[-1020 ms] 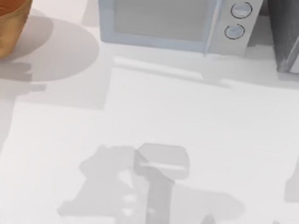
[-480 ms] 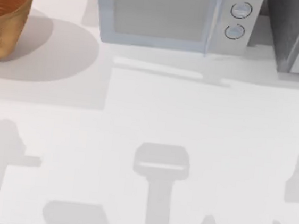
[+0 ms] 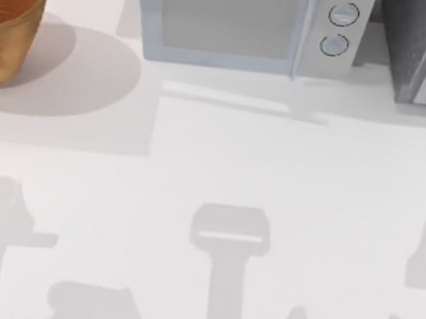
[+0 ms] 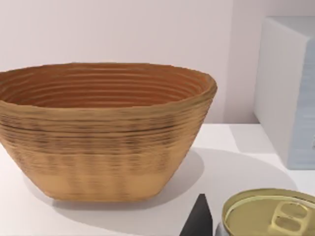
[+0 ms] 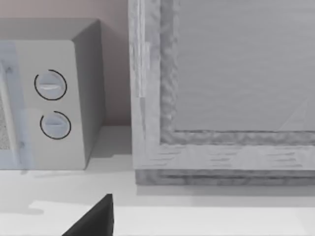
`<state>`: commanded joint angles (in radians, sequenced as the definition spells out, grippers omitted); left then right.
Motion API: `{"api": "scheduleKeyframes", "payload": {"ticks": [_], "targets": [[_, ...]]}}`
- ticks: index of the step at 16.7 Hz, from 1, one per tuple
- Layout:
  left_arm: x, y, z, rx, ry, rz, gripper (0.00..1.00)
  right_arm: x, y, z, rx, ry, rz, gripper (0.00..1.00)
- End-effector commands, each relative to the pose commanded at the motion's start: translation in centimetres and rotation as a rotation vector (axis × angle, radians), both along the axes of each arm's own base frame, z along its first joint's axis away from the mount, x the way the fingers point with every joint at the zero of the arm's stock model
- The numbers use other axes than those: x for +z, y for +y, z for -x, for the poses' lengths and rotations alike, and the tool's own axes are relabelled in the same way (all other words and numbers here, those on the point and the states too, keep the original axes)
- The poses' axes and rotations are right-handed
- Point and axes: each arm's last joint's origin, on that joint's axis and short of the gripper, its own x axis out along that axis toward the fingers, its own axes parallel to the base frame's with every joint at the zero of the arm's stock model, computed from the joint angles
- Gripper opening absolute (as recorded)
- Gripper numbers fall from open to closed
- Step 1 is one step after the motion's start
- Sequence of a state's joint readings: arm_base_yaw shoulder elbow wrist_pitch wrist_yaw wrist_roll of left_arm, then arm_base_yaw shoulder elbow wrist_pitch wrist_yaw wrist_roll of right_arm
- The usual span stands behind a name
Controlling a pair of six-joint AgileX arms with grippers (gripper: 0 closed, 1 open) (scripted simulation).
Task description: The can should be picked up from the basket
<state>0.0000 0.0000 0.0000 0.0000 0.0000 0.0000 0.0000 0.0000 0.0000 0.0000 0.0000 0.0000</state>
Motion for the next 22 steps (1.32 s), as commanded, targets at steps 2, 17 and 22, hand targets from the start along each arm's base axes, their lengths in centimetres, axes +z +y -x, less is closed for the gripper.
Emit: {"api": "scheduleKeyframes", "payload": {"ticks": [2, 17, 22], "targets": [[0.0, 0.0, 0.0, 0.003, 0.006, -0.002, 0.00, 0.0, 0.0, 0.0, 0.000, 0.000, 0.000, 1.00], [7.9, -2.9, -5.3, -0.444, -0.063, -0.093, 0.00, 0.0, 0.0, 0.0, 0.000, 0.000, 0.000, 1.00], [9.3, -4.4, -8.8, -0.607, -0.084, -0.105, 0.00, 0.0, 0.0, 0.0, 0.000, 0.000, 0.000, 1.00]]}}
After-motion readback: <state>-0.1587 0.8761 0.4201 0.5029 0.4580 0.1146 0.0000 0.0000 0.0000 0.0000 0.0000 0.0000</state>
